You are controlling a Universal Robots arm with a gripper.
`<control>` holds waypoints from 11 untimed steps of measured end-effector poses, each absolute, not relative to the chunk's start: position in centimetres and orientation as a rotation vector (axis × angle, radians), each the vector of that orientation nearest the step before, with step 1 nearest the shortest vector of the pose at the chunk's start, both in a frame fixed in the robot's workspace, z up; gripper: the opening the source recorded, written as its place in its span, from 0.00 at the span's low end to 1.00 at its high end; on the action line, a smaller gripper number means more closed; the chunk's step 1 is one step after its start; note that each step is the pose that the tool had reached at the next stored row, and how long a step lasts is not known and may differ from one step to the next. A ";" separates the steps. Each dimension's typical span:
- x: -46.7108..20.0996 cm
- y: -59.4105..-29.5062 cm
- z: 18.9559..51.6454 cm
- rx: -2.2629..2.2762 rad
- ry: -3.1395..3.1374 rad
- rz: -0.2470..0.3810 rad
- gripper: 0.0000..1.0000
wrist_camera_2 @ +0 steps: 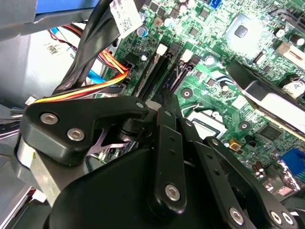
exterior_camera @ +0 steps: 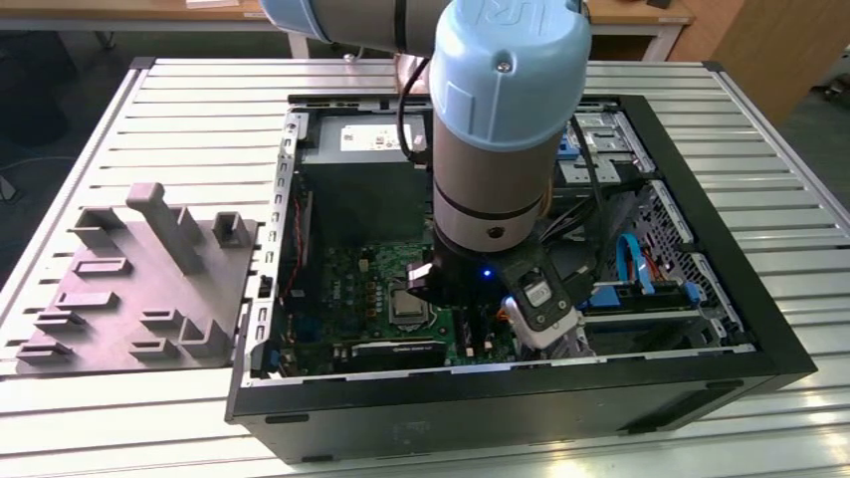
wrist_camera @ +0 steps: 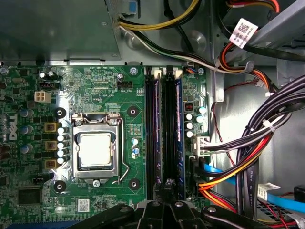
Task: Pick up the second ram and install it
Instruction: 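Press down the second ram until it locks into place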
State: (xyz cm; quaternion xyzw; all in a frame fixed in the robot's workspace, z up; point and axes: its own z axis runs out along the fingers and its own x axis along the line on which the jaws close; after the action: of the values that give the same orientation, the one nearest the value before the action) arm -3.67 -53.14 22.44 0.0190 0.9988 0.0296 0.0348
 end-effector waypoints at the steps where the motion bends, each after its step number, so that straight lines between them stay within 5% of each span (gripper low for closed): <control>1: -3.7 -53.1 22.4 0.058 3.070 0.091 0.10; 11: -3.7 -53.1 22.0 0.058 3.070 0.091 0.10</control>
State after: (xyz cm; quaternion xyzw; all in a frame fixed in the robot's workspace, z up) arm -3.67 -53.14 22.05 0.0190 0.9988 0.0295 0.0348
